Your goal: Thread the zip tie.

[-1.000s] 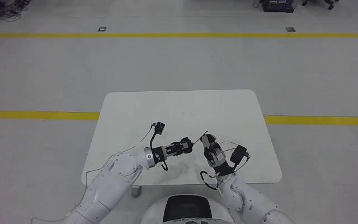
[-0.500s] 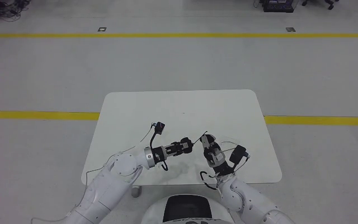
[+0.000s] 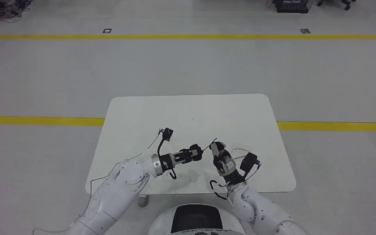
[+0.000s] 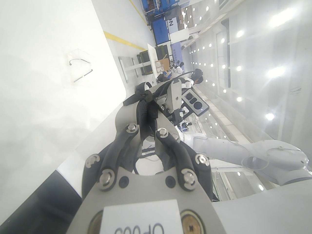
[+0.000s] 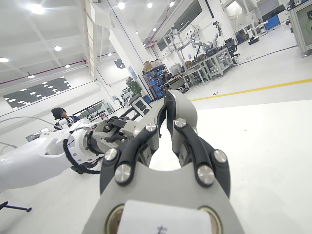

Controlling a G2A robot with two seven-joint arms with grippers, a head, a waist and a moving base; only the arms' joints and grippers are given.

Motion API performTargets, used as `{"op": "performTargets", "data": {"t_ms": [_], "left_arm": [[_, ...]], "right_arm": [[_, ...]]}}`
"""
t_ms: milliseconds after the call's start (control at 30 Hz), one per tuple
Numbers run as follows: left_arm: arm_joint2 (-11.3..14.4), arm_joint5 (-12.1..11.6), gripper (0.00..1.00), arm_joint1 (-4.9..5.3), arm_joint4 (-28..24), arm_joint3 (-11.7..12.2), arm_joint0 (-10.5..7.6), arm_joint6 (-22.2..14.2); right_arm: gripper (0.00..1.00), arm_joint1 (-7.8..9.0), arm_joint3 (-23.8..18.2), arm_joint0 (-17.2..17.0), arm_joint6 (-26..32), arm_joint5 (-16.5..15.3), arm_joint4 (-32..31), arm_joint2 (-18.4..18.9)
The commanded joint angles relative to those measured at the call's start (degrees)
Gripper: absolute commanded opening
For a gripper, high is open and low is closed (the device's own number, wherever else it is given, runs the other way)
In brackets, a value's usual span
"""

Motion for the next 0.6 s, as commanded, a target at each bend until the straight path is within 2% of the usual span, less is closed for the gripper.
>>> {"op": "performTargets", "data": {"t_ms": [0,567], "left_arm": [[0.00,0.00,0.00,0.00,0.00,0.00,0.00,0.00],[0.00,0.00,0.00,0.00,0.00,0.00,0.00,0.00]], "right_arm": [[0.00,-0.04,0.23,0.01,0.21,0.00,-0.01,-0.01],[0.00,-0.43,1.30,-0.72,0.60,0.00,-0.93,1.64]]}}
